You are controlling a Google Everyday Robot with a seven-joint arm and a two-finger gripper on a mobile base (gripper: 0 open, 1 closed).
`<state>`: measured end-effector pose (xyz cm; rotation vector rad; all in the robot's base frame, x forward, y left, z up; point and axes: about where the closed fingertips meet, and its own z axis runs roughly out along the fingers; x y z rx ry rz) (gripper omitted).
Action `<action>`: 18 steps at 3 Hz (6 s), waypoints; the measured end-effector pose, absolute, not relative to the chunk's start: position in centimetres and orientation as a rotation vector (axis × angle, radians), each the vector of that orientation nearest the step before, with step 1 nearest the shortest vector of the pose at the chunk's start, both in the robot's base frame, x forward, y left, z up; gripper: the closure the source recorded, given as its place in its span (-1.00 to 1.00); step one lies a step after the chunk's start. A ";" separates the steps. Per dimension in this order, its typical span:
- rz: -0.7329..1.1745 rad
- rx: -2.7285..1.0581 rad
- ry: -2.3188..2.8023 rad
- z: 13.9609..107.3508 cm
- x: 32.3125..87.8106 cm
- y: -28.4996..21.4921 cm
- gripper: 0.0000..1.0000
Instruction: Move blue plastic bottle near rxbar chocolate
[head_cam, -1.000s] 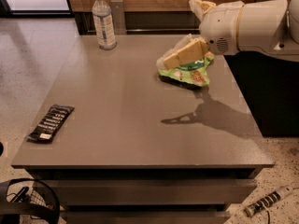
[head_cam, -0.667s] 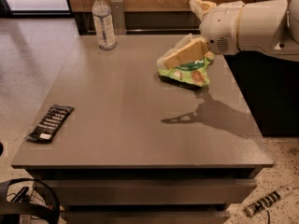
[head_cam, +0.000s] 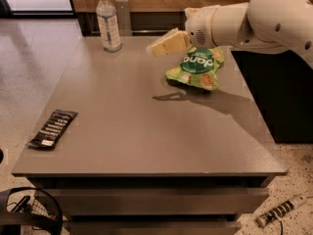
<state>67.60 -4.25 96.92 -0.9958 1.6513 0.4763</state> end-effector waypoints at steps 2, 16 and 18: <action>0.495 -0.889 1.612 94.9 77.2 0.7 -1.00; 0.830 -0.876 1.399 93.2 88.9 17.0 1.00; 0.699 -0.930 1.484 95.9 87.8 13.7 1.00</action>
Offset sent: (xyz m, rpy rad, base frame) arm 0.1381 0.0686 -0.0206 0.1255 -0.0677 -0.0604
